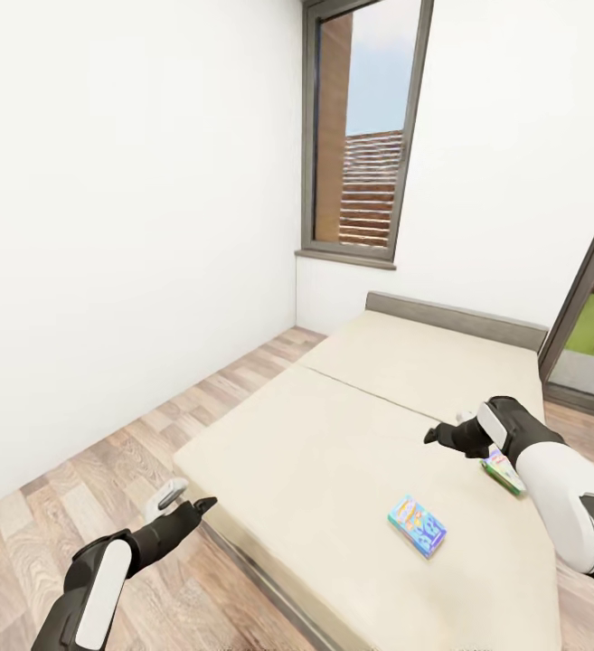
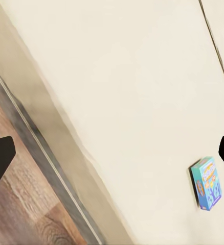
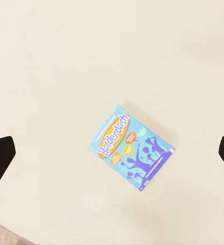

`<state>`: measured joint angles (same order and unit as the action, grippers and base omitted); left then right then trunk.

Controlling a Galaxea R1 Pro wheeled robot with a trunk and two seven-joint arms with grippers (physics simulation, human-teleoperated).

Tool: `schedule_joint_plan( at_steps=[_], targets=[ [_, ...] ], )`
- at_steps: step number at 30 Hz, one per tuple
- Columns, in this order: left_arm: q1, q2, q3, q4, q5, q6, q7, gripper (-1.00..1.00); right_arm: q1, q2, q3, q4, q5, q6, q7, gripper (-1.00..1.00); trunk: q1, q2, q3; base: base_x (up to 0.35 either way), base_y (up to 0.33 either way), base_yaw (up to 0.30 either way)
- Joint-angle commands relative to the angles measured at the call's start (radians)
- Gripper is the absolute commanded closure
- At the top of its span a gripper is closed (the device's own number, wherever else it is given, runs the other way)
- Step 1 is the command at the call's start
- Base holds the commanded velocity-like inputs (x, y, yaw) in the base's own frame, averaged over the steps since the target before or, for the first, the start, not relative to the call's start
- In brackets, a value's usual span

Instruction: Put all the toys in the child's room - the three board games (two on the bed and one on the table), the two jigsaw puzzles on the table, and the tennis ball on the table - inside the toy box on the table in the child's room.

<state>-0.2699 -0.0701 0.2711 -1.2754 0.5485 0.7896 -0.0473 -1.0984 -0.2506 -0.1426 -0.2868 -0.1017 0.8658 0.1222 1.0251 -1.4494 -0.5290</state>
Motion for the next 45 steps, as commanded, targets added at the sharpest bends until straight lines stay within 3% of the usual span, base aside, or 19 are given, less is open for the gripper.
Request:
schedule_joint_plan(
  at_steps=[1, 29, 45],
  targets=[
    [-0.001, -0.001, 0.003, -0.001, -0.002, 0.006, -0.005, -1.0, 0.0, 0.0, -0.001, -0.001, -0.007, 0.004, -0.002, -1.0, 0.0, -0.001, -0.003, 0.001, 0.0, 0.0],
    [0.0, 0.0, -0.003, -0.002, -0.008, 0.001, -0.005, -1.0, -0.007, -0.011, -0.002, 0.001, -0.011, -0.005, 0.035, -1.0, 0.0, -0.001, -0.048, 0.0, 0.0, 0.0],
    [0.002, 0.0, -0.008, 0.008, -0.012, -0.01, -0.006, -1.0, -0.004, 0.0, -0.011, 0.009, -0.019, -0.17, 0.072, -1.0, 0.0, -0.001, -0.074, 0.0, 0.0, 0.0]
  ],
)
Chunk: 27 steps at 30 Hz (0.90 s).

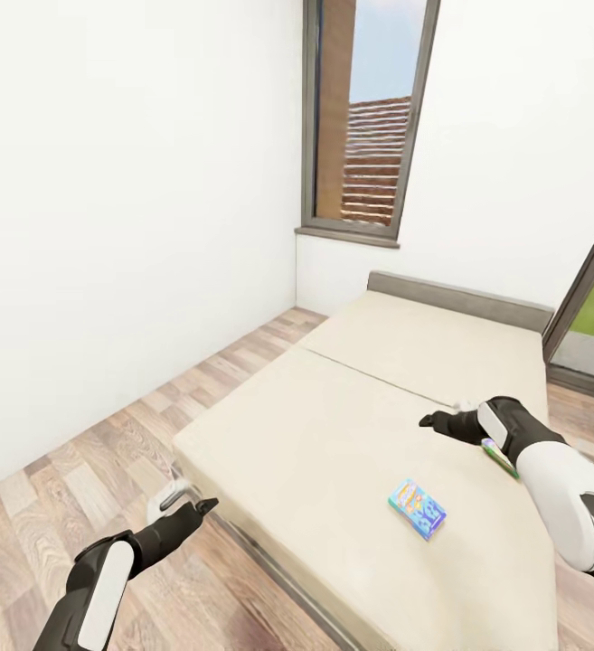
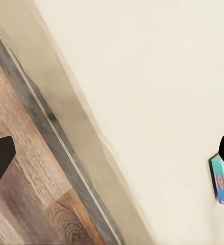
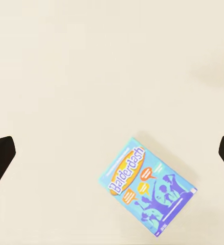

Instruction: Put all the toys in the child's room - the three board games (two on the bed and one on the table), the two jigsaw puzzles on the table, and the tennis ball on the table - inside the toy box on the table in the child's room.

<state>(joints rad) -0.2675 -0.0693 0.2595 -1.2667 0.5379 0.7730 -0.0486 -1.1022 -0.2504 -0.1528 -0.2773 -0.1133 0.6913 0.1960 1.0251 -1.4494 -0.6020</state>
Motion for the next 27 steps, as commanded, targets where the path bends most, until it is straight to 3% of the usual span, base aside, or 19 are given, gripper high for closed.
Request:
schedule_joint_plan(
  at_steps=[1, 27],
  targets=[
    [-0.001, -0.001, 0.004, -0.001, -0.002, 0.006, -0.005, -1.0, 0.0, 0.0, -0.001, -0.001, -0.008, 0.005, -0.002, -1.0, 0.0, -0.001, -0.003, 0.0, 0.0, 0.0],
    [0.002, -0.001, 0.004, 0.01, -0.003, -0.001, -0.004, -1.0, 0.003, -0.011, -0.007, 0.001, -0.04, -0.034, 0.092, -1.0, 0.0, -0.001, -0.045, 0.0, 0.0, 0.0]
  ],
)
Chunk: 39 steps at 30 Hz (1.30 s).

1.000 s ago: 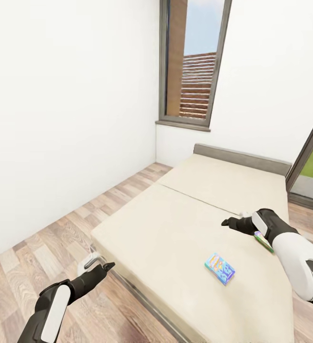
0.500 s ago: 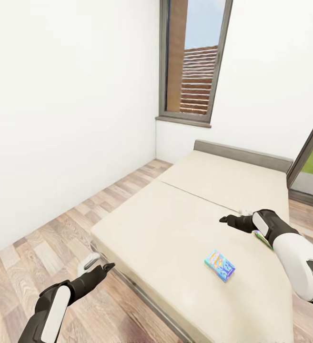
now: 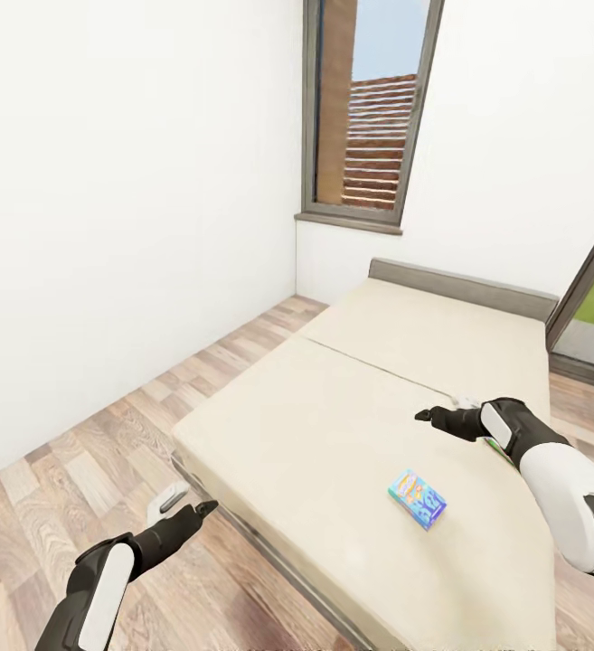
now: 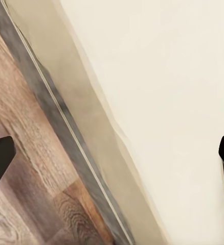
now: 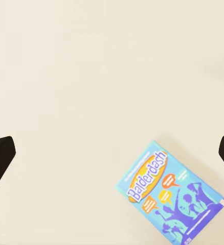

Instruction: Put all the toys in the child's room - the three board games (two on the bed and one on the table), the two jigsaw puzzles on the table, and the tennis ball on the table - inside the toy box on the table in the child's room.

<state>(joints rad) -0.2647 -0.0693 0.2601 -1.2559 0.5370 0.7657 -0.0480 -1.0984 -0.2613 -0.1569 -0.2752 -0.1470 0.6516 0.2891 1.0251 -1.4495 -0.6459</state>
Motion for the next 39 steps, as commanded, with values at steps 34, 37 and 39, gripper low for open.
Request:
schedule_joint_plan(
  at_steps=[34, 37, 39],
  targets=[
    [0.151, 0.003, -0.066, -0.259, -0.002, -0.025, -0.246, -1.0, -0.002, -0.021, -0.003, -0.004, -0.008, 0.026, 0.019, -1.0, 0.0, -0.001, -0.056, 0.0, 0.0, 0.0],
    [0.158, 0.003, -0.069, -0.27, -0.002, -0.029, -0.26, -1.0, -0.003, -0.035, -0.002, -0.004, -0.008, 0.036, 0.04, -1.0, 0.0, -0.001, -0.061, 0.0, 0.0, 0.0],
    [0.163, 0.004, -0.071, -0.278, -0.002, -0.032, -0.27, -1.0, -0.003, -0.047, -0.002, -0.005, -0.008, 0.046, 0.069, -1.0, 0.0, -0.001, -0.064, 0.0, 0.0, 0.0]
  ],
)
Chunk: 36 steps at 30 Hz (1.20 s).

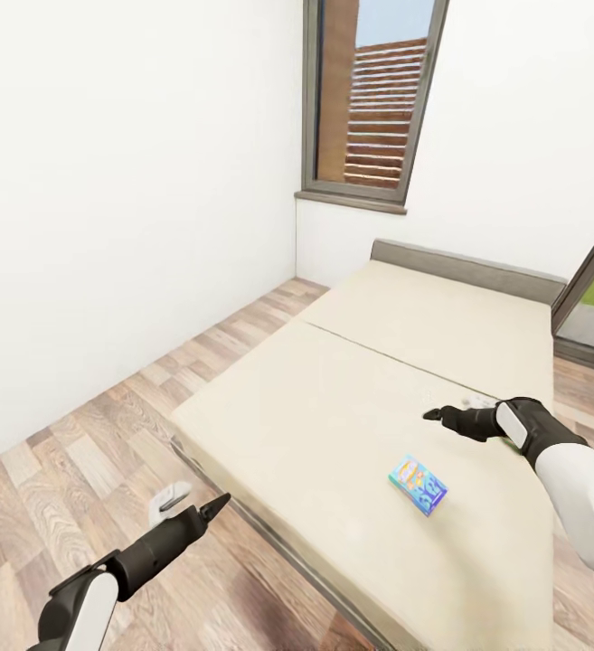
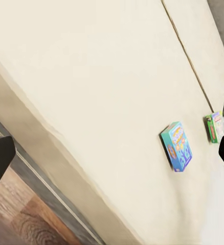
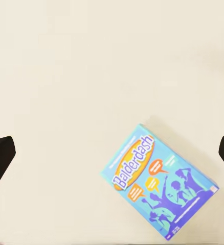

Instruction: Put all the toys in the child's room - the three board games (two on the bed and one on the table), the two jigsaw puzzles on the table, and the tennis ball on the table - inside the toy box on the table in the child's room.

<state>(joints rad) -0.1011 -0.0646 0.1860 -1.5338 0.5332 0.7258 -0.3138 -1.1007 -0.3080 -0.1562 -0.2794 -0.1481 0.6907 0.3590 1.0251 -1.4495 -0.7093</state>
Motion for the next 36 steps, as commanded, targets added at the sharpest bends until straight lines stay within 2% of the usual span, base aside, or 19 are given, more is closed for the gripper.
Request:
schedule_joint_plan(
  at_steps=[1, 7, 36],
  targets=[
    [-0.001, -0.001, 0.003, -0.001, 0.002, 0.008, -0.004, -1.0, 0.0, 0.0, -0.003, -0.001, -0.007, 0.007, -0.001, -1.0, 0.0, 0.0, -0.003, 0.0, 0.0, 0.0],
    [0.005, -0.001, 0.001, -0.009, 0.002, 0.004, -0.016, -1.0, -0.001, -0.019, -0.002, -0.002, -0.007, 0.022, 0.048, -1.0, 0.0, 0.0, -0.012, 0.0, 0.0, 0.0],
    [0.007, -0.001, 0.0, -0.008, 0.002, 0.003, -0.019, -1.0, -0.001, -0.022, 0.001, -0.003, -0.004, 0.026, 0.069, -1.0, 0.0, 0.0, -0.059, 0.0, 0.0, 0.0]
  ],
)
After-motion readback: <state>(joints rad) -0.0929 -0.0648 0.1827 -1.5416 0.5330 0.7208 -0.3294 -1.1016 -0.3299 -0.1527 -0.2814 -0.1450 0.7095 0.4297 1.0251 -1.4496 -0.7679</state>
